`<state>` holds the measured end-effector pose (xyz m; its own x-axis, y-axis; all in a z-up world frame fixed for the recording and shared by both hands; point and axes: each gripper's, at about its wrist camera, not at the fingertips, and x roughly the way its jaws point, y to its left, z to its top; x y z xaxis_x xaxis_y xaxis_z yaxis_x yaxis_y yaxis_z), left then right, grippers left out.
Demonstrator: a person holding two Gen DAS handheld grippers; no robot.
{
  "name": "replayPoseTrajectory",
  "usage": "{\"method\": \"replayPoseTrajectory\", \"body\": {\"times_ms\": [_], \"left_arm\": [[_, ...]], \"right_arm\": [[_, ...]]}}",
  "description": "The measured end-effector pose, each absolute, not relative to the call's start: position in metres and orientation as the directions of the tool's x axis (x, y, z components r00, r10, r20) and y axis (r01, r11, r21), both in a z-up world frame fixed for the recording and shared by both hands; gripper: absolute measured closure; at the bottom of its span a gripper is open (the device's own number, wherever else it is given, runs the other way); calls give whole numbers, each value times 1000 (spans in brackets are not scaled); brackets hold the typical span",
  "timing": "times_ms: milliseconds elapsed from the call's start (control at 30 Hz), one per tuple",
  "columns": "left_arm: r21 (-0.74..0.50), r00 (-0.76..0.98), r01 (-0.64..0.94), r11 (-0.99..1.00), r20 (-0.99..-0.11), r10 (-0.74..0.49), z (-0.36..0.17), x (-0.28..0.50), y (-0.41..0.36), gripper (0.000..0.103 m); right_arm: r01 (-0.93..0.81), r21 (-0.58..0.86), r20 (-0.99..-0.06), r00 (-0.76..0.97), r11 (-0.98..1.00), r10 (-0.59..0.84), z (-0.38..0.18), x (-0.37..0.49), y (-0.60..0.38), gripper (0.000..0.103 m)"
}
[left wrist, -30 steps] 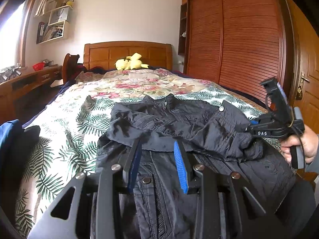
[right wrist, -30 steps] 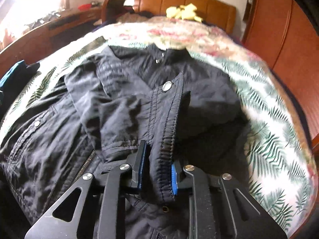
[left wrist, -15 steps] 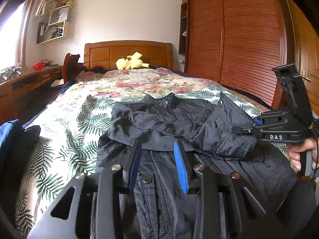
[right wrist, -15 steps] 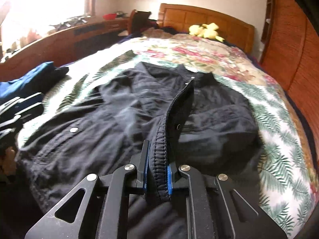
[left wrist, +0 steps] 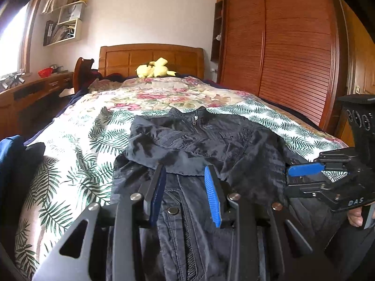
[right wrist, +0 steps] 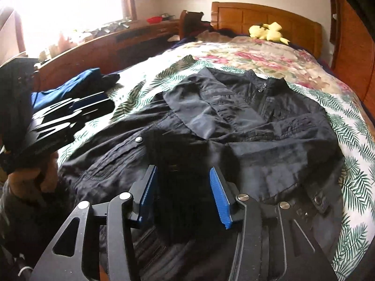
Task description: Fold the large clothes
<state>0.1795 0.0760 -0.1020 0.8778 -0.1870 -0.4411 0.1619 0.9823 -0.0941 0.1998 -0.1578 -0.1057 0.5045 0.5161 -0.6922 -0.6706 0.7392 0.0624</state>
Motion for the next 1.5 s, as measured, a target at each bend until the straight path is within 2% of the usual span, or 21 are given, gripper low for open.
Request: {"method": "replayPoseTrajectory", "body": {"times_ms": [167, 433, 567, 800, 1133, 1367, 1400, 1433, 1467, 1500], "left_arm": [[-100, 853, 206, 973, -468, -229, -108, 185, 62, 70], [-93, 781, 256, 962, -566, -263, -134, 198, 34, 69], [-160, 735, 258, 953, -607, -301, -145, 199, 36, 68], [-101, 703, 219, 971, -674, -228, -166, 190, 26, 68], [-117, 699, 180, 977, -683, -211, -175, 195, 25, 67], [-145, 677, 207, 968, -693, -248, -176, 205, 16, 68], [-141, 679, 214, 967, -690, -251, -175, 205, 14, 68], [-136, 683, 225, 965, -684, -255, -174, 203, 11, 73], [-129, 689, 231, 964, -678, -256, -172, 202, 9, 82], [-111, 703, 243, 964, -664, -253, -169, 198, 6, 86]], "right_arm": [[-665, 33, -693, 523, 746, 496, -112, 192, -175, 53], [-586, -15, -704, 582, 810, 408, -146, 219, -213, 53], [-556, -18, -707, 595, 831, 383, -163, 232, -225, 53], [-533, 3, -718, 588, 846, 372, -178, 235, -231, 53], [-531, -34, -702, 615, 847, 358, -175, 222, -237, 52], [-518, -30, -706, 616, 855, 349, -176, 224, -242, 52], [-519, -31, -706, 617, 854, 349, -176, 224, -242, 52], [-520, -33, -704, 618, 853, 350, -176, 224, -242, 52], [-521, -35, -703, 620, 853, 349, -176, 224, -242, 52], [-522, -39, -702, 622, 852, 348, -176, 223, -241, 52]]}}
